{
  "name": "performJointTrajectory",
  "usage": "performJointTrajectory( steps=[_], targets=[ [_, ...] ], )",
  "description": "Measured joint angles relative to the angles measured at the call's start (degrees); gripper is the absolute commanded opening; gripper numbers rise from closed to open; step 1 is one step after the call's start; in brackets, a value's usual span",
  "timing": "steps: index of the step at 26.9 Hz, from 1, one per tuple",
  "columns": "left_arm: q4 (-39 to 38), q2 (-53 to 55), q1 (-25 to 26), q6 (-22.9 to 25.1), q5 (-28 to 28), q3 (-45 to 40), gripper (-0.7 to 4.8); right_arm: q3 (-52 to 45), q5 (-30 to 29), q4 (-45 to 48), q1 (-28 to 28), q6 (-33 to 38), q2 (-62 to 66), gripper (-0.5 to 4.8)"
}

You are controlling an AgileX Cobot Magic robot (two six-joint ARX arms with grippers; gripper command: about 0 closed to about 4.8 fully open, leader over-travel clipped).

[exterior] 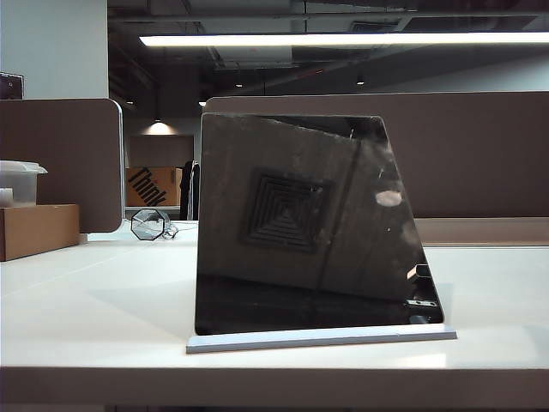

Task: Push the center of the mirror on the table forward to move it for a short distance.

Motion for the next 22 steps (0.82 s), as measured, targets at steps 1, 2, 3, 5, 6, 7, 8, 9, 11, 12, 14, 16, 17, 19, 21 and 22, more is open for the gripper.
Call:
performJointTrajectory(
  steps=[1, 2, 3, 5, 6, 7, 8, 9, 11, 12, 14, 16, 17, 19, 21, 22],
  targets=[
    [0.0, 0.0, -1.0, 0.0, 0.0, 0.0, -0.05, 0.0, 0.0, 0.0, 0.0, 0.0, 0.0, 0.02],
    [0.0, 0.0, -2.0, 0.0, 0.0, 0.0, -0.05, 0.0, 0.0, 0.0, 0.0, 0.0, 0.0, 0.02],
    [0.0, 0.0, -2.9, 0.0, 0.0, 0.0, -0.05, 0.0, 0.0, 0.0, 0.0, 0.0, 0.0, 0.02],
    [0.0, 0.0, -5.4, 0.0, 0.0, 0.0, -0.05, 0.0, 0.0, 0.0, 0.0, 0.0, 0.0, 0.02],
    [0.0, 0.0, -7.1, 0.0, 0.0, 0.0, -0.05, 0.0, 0.0, 0.0, 0.0, 0.0, 0.0, 0.02],
    [0.0, 0.0, -8.0, 0.0, 0.0, 0.0, -0.05, 0.0, 0.0, 0.0, 0.0, 0.0, 0.0, 0.02],
    [0.0, 0.0, -8.5, 0.0, 0.0, 0.0, -0.05, 0.0, 0.0, 0.0, 0.0, 0.0, 0.0, 0.02],
    [0.0, 0.0, -8.7, 0.0, 0.3, 0.0, -0.05, 0.0, 0.0, 0.0, 0.0, 0.0, 0.0, 0.02],
    [0.0, 0.0, -7.5, 0.0, 0.4, 0.0, -0.05, 0.0, -0.1, 0.0, 0.0, 0.0, 0.0, 0.02],
    [0.0, 0.0, -7.2, 0.0, 0.3, 0.0, -0.05, 0.0, -0.1, 0.0, 0.0, 0.0, 0.0, 0.02],
    [0.0, 0.0, -8.5, 0.0, -0.2, 0.0, -0.05, 0.0, -0.1, 0.0, 0.0, 0.0, 0.0, 0.02],
    [0.0, 0.0, -12.9, 0.0, -0.1, 0.0, -0.05, 0.0, -0.1, 0.0, 0.1, 0.7, 0.0, 0.02],
    [0.0, 0.0, -15.2, 0.0, -0.2, 0.0, -0.05, 0.0, -0.1, 0.0, 0.2, 1.9, 0.0, 0.02],
    [0.0, 0.0, -23.5, 0.0, 0.0, 0.0, -0.05, 0.0, -2.5, 0.0, 0.2, 10.1, 0.0, 0.00],
    [0.0, 0.1, -28.9, 0.0, 0.0, 0.0, -0.05, 0.0, -10.4, 0.4, 0.2, 20.7, 0.0, -0.01],
    [0.0, 0.3, -31.9, 0.0, 0.0, 0.0, -0.05, 0.0, -19.5, 2.5, 0.3, 27.6, 0.0, -0.02]
  ],
)
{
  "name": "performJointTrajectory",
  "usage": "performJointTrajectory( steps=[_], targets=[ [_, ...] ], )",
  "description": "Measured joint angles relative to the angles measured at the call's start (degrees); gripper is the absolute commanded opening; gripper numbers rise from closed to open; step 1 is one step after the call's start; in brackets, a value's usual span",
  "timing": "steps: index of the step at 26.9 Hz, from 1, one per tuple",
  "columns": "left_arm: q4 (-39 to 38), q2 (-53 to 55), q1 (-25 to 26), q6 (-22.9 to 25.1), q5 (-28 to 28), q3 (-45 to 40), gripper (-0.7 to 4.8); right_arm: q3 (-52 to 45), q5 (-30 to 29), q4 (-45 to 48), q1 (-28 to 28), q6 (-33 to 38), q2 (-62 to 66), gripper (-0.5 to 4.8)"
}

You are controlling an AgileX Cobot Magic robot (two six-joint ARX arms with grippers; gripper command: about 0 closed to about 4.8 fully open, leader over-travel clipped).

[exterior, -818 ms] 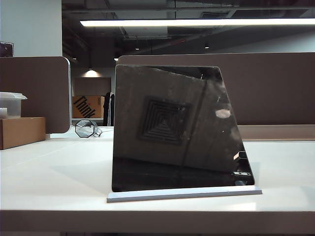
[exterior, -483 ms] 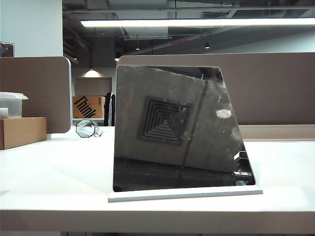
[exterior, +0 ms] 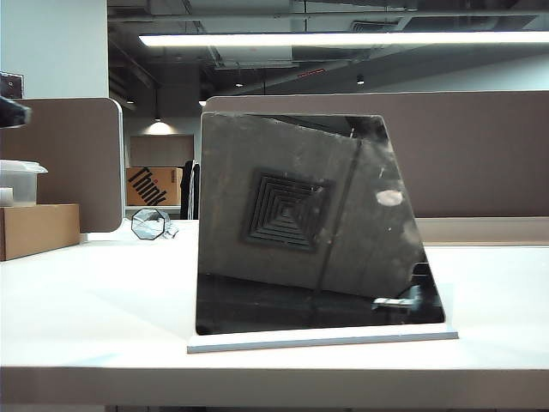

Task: Push the center of the mirror on the table forward to move it for a short distance.

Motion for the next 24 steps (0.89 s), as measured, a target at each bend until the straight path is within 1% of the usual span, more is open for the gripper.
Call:
performJointTrajectory(
  steps=[1, 2, 3, 4, 6, 8, 9, 10, 11, 12, 14, 15, 17, 18, 19, 20, 21, 22, 23, 24],
  targets=[
    [0.0, 0.0, -1.2, 0.0, 0.2, 0.0, -0.05, 0.0, -5.9, 1.6, 0.0, 3.7, 0.0, -0.03],
    [0.0, 0.0, -2.1, 0.0, 0.2, 0.0, -0.05, 0.1, -13.0, 3.4, 0.1, 8.0, 0.0, -0.05],
    [0.0, 0.0, -2.2, 0.0, 0.2, 0.0, -0.05, 0.6, -17.5, 3.3, 0.4, 11.0, 0.0, -0.05],
    [0.0, 0.0, -2.2, 0.0, 0.2, 0.0, -0.05, 2.5, -20.5, 1.9, 0.7, 13.7, 0.0, -0.05],
    [0.0, 0.0, -2.2, 0.0, 0.2, 0.0, -0.05, 7.5, -20.9, 0.3, 1.6, 14.8, 0.1, -0.05],
    [0.0, -0.1, -2.2, 0.0, 0.2, 0.0, -0.05, 12.5, -20.9, -0.8, 1.7, 14.1, 3.0, -0.05],
    [0.0, -0.1, -2.2, 0.0, 0.2, 0.0, -0.05, 15.3, -21.0, -3.3, 1.7, 12.5, 5.9, -0.05],
    [0.0, -0.1, -2.2, 0.0, 0.2, 0.0, -0.05, 19.6, -20.9, -8.8, 1.7, 8.7, 10.3, -0.05],
    [0.0, -0.2, -2.2, 0.0, 0.2, 0.0, -0.05, 22.1, -20.9, -11.6, 1.7, 6.3, 12.9, -0.05],
    [0.1, -0.4, -2.2, 0.0, 0.2, 0.0, -0.05, 26.3, -20.7, -16.7, 1.7, 1.9, 17.7, -0.05],
    [0.0, -0.3, -2.2, 0.0, 0.2, 0.0, -0.05, 32.0, -19.8, -19.7, 3.0, -6.8, 27.1, -0.05],
    [0.1, -0.3, -2.2, 0.0, 0.2, 0.0, -0.05, 32.9, -19.8, -19.9, 3.8, -8.2, 29.0, -0.05],
    [0.1, -0.3, -2.2, 0.0, 0.2, 0.0, -0.05, 36.2, -19.8, -20.9, 9.0, -11.5, 38.3, -0.05],
    [0.0, -0.3, -2.2, 0.0, 0.2, 0.0, -0.05, 37.6, -17.8, -19.9, 14.3, -12.9, 43.9, -0.05],
    [0.0, -0.3, -2.2, 0.0, 0.2, 0.0, -0.05, 38.4, -14.3, -19.8, 18.9, -13.8, 47.4, -0.05],
    [0.0, -0.3, -2.2, 0.0, 0.2, 0.0, -0.05, 39.0, -8.5, -19.9, 24.1, -14.6, 50.8, -0.05],
    [0.0, -0.3, -2.2, 0.0, 0.2, 0.0, -0.05, 39.9, -1.6, -19.8, 28.9, -15.2, 53.9, -0.05],
    [0.0, -0.3, -2.2, 0.0, 0.2, 0.0, -0.05, 40.6, 7.1, -17.5, 34.0, -15.5, 58.1, -0.05],
    [0.1, -0.3, -2.2, 0.0, 0.2, 0.0, -0.05, 40.6, 11.0, -16.1, 36.2, -15.7, 60.7, -0.05],
    [0.1, -0.3, -2.2, 0.0, 0.1, 0.0, -0.05, 40.5, 13.5, -13.9, 37.8, -15.8, 63.6, -0.05]
  ],
)
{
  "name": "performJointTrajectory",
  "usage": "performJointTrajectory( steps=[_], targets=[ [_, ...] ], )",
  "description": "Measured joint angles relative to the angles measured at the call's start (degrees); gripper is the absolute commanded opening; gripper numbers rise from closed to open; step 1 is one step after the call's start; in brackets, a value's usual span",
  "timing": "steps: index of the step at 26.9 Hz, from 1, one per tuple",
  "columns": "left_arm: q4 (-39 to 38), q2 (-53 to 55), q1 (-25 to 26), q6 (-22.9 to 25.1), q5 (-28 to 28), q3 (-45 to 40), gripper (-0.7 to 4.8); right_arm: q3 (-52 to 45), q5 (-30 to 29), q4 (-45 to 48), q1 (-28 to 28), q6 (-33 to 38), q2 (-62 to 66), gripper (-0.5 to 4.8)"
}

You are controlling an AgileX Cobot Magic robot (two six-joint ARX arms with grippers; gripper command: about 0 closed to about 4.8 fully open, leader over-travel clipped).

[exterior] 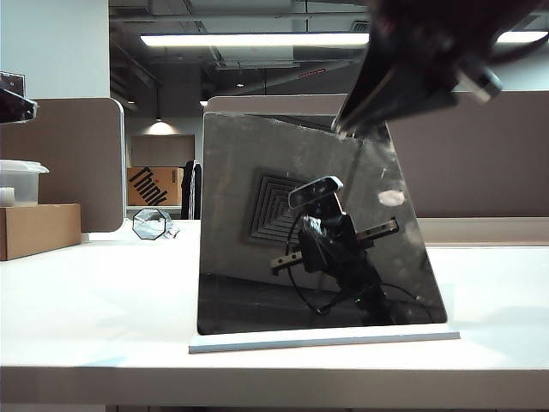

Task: Push the center of the mirror on the table forward to move it for a short distance.

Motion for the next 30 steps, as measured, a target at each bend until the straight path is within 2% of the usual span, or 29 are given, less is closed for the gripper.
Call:
performJointTrajectory(
  steps=[3, 9, 20, 30],
  targets=[
    [0.0, 0.0, 0.0, 0.0, 0.0, 0.0, -0.05, 0.4, 3.0, 7.6, 1.7, 1.0, 8.3, -0.05],
    [0.0, 0.0, 0.0, 0.0, -0.2, 0.0, -0.05, 2.3, 4.4, 14.1, 1.6, 4.8, 17.2, -0.05],
    [0.0, 0.0, 0.0, 0.0, -0.2, 0.0, -0.05, 10.0, 9.2, 14.0, 1.0, 4.9, 26.7, -0.05],
    [0.0, 0.0, 0.0, 0.0, -0.1, 0.0, -0.05, 26.5, 10.8, 13.4, -4.1, 1.5, 41.9, -0.05]
  ],
)
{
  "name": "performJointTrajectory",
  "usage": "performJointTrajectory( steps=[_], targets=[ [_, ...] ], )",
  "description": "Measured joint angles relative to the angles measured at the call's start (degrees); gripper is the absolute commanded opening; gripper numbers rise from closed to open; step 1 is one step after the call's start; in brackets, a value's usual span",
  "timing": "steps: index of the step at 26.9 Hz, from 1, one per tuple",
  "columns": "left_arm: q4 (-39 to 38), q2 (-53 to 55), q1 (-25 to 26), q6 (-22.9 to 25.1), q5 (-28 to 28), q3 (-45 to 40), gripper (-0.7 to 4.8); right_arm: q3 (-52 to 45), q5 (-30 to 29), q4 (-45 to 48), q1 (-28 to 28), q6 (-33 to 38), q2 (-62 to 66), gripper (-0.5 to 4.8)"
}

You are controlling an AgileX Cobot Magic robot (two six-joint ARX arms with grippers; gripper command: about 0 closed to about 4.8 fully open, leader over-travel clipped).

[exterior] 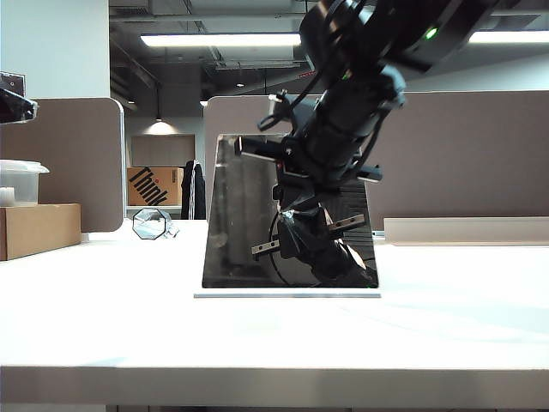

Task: Push the center of the mirror on the table forward to move it for a short distance.

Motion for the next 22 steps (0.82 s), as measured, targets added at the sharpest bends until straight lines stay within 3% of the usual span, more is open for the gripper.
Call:
performJointTrajectory(
  steps=[15, 22],
  targets=[
    [0.0, 0.0, 0.3, 0.0, 0.0, 0.0, -0.05, 32.6, 1.3, -3.1, -9.2, -4.3, 24.8, -0.05],
    [0.0, 0.0, 0.3, 0.0, 0.0, 0.0, -0.05, 44.0, 1.4, -3.3, -10.6, -4.5, 32.8, -0.05]
  ],
)
